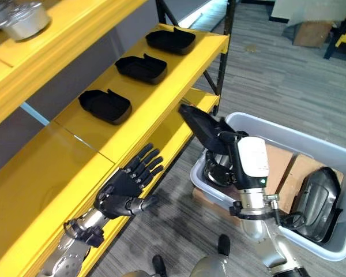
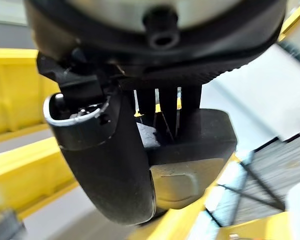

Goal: Move parts from the plastic box to the shelf.

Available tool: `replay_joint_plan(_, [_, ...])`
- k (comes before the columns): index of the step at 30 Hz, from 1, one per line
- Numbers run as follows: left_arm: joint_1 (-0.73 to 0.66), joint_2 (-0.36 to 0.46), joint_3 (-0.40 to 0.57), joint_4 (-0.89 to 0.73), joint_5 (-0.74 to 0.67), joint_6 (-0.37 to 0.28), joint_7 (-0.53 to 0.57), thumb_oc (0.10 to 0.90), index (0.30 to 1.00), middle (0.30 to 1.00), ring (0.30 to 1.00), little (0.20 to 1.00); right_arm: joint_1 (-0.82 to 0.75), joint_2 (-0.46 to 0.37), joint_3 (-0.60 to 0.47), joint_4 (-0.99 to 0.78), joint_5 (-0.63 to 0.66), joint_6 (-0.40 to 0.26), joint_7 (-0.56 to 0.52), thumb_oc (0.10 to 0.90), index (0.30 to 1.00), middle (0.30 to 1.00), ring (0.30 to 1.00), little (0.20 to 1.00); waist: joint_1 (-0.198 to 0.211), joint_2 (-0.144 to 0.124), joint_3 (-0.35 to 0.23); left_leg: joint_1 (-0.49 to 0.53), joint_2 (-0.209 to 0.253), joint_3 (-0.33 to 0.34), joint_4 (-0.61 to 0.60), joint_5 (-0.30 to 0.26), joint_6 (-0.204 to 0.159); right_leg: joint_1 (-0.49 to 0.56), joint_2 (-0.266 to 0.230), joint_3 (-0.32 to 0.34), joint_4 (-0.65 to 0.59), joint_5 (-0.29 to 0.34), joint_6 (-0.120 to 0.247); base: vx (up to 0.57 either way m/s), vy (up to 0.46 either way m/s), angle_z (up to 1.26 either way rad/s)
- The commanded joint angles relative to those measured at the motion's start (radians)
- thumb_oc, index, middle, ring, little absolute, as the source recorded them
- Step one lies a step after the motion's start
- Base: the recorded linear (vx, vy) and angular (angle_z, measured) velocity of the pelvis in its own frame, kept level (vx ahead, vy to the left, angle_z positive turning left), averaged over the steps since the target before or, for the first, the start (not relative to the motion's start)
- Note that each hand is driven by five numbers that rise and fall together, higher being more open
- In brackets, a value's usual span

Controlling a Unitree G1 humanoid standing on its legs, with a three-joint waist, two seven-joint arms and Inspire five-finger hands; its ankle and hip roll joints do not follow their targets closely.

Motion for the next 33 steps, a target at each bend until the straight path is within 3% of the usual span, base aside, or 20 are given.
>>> replay_joint_plan(1, [-0.023,0.000,0.057,-0.092,0.020,-0.127,-0.031,0.900,1.000,1.000,1.000,1.000,-0.137,-0.032,-0.057,-0.148,0.021,-0.089,-0.106,0.400,0.300,0.300,0.300,0.300,-0.014,-0.015,-0.091,0.042,0.046,0.045,0.019,-0.086,0.041,0.045,0.113,0.014,-0.014,-0.088,0.032,-0.19,0.313,0.27])
replay_joint_plan(5, [-0.036,0.009,0.060,-0.088,0.036,-0.131,-0.057,0.900,1.000,1.000,1.000,1.000,-0.142,-0.002,-0.043,-0.188,0.012,-0.115,-0.084,0.400,0.300,0.300,0.300,0.300,0.001,-0.027,-0.090,0.054,0.032,0.045,-0.002,-0.084,0.061,0.020,0.096,0.005,0.051,-0.086,0.049,-0.12,0.201,0.18])
replay_joint_plan(9, [-0.070,-0.001,0.042,-0.115,-0.042,-0.077,-0.129,0.900,1.000,1.000,1.000,1.000,-0.090,0.012,-0.044,-0.235,-0.001,-0.122,-0.067,0.400,0.300,0.300,0.300,0.300,-0.011,-0.025,-0.113,0.021,0.012,-0.053,-0.032,-0.055,0.082,0.007,0.207,0.112,0.174,-0.205,0.004,-0.04,0.072,0.77])
replay_joint_plan(10, [-0.082,-0.003,0.028,-0.120,-0.047,-0.067,-0.130,0.900,1.000,1.000,1.000,1.000,-0.067,0.007,-0.039,-0.249,-0.012,-0.154,-0.061,0.400,0.300,0.300,0.300,0.300,-0.021,-0.029,-0.118,0.011,-0.001,-0.094,-0.038,-0.054,0.085,0.011,0.267,0.145,0.188,-0.248,-0.031,0.03,-0.008,1.64])
replay_joint_plan(13, [-0.130,-0.017,-0.014,-0.107,-0.049,-0.059,-0.140,0.900,1.000,1.000,1.000,1.000,-0.061,-0.035,-0.029,-0.276,-0.033,-0.186,-0.065,0.400,0.300,0.300,0.300,0.300,-0.058,-0.033,-0.113,-0.011,-0.044,-0.192,-0.035,-0.051,0.084,0.022,0.368,0.283,0.125,-0.250,-0.083,0.01,-0.038,0.99])
replay_joint_plan(18, [-0.141,-0.023,-0.039,-0.092,-0.116,0.006,-0.183,0.900,1.000,1.000,1.000,1.000,-0.120,-0.075,0.009,-0.257,-0.017,-0.247,-0.048,0.400,0.300,0.300,0.300,0.300,-0.056,-0.016,-0.093,-0.034,-0.056,-0.220,-0.006,-0.056,0.074,0.036,0.368,0.307,0.075,-0.225,-0.095,0.00,-0.088,0.69])
replay_joint_plan(20, [-0.138,-0.021,-0.047,-0.079,-0.081,0.005,-0.170,0.900,1.000,1.000,1.000,1.000,-0.140,-0.086,0.023,-0.257,-0.009,-0.259,-0.028,0.400,0.300,0.300,0.300,0.300,-0.055,-0.010,-0.089,-0.041,-0.067,-0.212,0.032,-0.074,0.078,0.037,0.362,0.299,0.078,-0.225,-0.096,0.04,-0.073,0.01])
replay_joint_plan(21, [-0.144,-0.025,-0.065,-0.066,-0.061,0.002,-0.174,0.900,1.000,1.000,1.000,1.000,-0.153,-0.090,0.035,-0.262,-0.016,-0.251,-0.018,0.400,0.300,0.300,0.300,0.300,-0.061,-0.009,-0.083,-0.048,-0.065,-0.164,0.078,-0.098,0.080,0.038,0.350,0.281,0.085,-0.227,-0.099,-0.02,-0.030,0.19])
replay_joint_plan(23, [-0.162,-0.030,-0.088,-0.063,-0.042,0.007,-0.191,0.900,1.000,1.000,1.000,1.000,-0.161,-0.086,0.040,-0.266,-0.038,-0.198,-0.007,0.400,0.300,0.300,0.300,0.300,-0.084,-0.010,-0.079,-0.058,-0.010,-0.032,0.131,-0.102,0.060,0.041,0.316,0.216,0.084,-0.220,-0.098,-0.05,0.018,0.79])
replay_joint_plan(24, [-0.171,-0.032,-0.100,-0.063,-0.051,-0.007,-0.173,0.900,1.000,1.000,1.000,1.000,-0.167,-0.084,0.044,-0.254,-0.045,-0.196,-0.001,0.400,0.300,0.300,0.300,0.300,-0.095,-0.004,-0.081,-0.056,0.017,-0.011,0.134,-0.095,0.048,0.042,0.305,0.198,0.081,-0.215,-0.097,0.00,0.081,1.34])
replay_joint_plan(29, [-0.158,-0.038,-0.079,-0.065,-0.047,-0.051,-0.121,0.900,1.000,1.000,1.000,1.000,-0.175,-0.110,0.045,-0.224,-0.022,-0.234,0.020,0.400,0.300,0.300,0.300,0.300,-0.082,0.014,-0.092,-0.043,0.085,-0.083,0.031,0.002,-0.004,0.058,0.286,0.222,0.054,-0.215,-0.092,0.09,0.162,0.61])
replay_joint_plan(31, [-0.147,-0.039,-0.059,-0.071,-0.058,-0.060,-0.126,0.900,1.000,1.000,1.000,1.000,-0.179,-0.129,0.032,-0.226,-0.012,-0.238,0.029,0.400,0.300,0.300,0.300,0.300,-0.073,0.021,-0.088,-0.065,0.137,-0.100,0.007,0.064,-0.035,0.073,0.268,0.222,0.047,-0.222,-0.089,0.10,0.219,0.07])
replay_joint_plan(33, [-0.134,-0.043,-0.034,-0.065,-0.064,-0.064,-0.150,0.900,1.000,1.000,1.000,1.000,-0.178,-0.145,0.007,-0.238,-0.006,-0.224,0.048,0.400,0.300,0.300,0.300,0.300,-0.074,0.029,-0.079,-0.094,0.199,-0.073,-0.001,0.128,-0.062,0.085,0.241,0.192,0.053,-0.233,-0.087,0.09,0.274,0.16])
